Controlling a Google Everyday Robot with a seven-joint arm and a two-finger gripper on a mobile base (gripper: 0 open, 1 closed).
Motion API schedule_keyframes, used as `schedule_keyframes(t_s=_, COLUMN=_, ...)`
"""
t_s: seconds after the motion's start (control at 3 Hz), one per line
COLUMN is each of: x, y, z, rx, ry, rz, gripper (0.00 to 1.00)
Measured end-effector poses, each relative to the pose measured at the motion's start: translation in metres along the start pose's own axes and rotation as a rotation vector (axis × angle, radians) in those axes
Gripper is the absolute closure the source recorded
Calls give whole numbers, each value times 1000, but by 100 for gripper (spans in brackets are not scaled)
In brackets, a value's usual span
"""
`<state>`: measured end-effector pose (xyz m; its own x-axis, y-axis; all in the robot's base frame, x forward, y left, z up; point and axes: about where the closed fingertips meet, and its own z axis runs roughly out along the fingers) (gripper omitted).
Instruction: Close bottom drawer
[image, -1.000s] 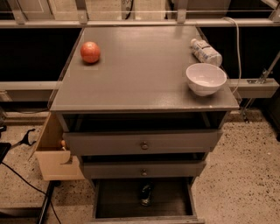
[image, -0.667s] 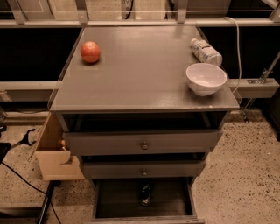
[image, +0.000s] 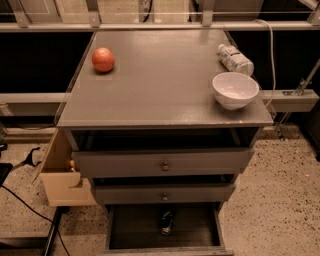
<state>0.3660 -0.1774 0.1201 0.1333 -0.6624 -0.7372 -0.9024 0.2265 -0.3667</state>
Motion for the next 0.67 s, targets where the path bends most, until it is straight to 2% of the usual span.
schedule_keyframes(t_s=0.67, x=-2, y=-13, z=14, rx=-2, ry=8, rz=-22, gripper=100)
